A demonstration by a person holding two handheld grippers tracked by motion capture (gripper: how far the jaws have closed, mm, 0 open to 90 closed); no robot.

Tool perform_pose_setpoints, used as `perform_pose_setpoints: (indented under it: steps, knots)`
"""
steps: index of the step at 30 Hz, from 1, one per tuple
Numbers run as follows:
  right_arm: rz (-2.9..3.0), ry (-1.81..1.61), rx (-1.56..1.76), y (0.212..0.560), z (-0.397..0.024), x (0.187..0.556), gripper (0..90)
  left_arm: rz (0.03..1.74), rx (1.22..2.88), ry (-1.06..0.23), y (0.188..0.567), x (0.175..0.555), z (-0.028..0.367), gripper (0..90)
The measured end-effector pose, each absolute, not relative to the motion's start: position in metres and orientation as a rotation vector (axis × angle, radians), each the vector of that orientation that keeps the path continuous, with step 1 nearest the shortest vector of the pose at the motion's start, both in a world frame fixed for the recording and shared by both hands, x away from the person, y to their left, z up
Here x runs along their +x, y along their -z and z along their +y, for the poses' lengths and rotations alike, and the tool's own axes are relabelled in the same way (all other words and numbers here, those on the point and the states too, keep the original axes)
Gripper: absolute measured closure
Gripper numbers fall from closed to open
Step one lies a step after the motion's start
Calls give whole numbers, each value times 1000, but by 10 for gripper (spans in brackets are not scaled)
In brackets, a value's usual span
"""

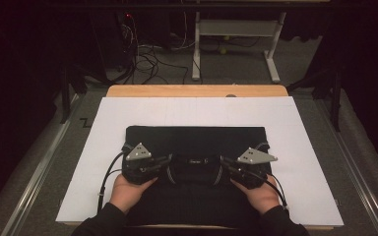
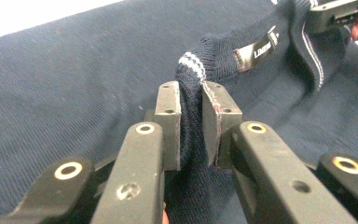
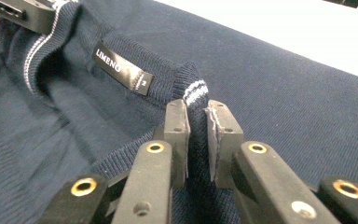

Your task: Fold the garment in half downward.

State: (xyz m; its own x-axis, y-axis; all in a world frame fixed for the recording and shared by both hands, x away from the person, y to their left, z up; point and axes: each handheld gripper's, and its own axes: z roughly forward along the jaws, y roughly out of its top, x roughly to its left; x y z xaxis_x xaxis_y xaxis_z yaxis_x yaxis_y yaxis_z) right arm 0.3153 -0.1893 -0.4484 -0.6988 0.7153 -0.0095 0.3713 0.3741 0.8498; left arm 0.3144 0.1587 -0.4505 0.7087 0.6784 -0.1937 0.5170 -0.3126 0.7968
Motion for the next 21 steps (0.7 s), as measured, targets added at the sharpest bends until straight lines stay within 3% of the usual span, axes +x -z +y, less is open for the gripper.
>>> perform_pose_setpoints:
  steps: [21]
  knots:
    - [2293,-1358,774,445,-202,249,802,849,1940,-197,449,250,175,757]
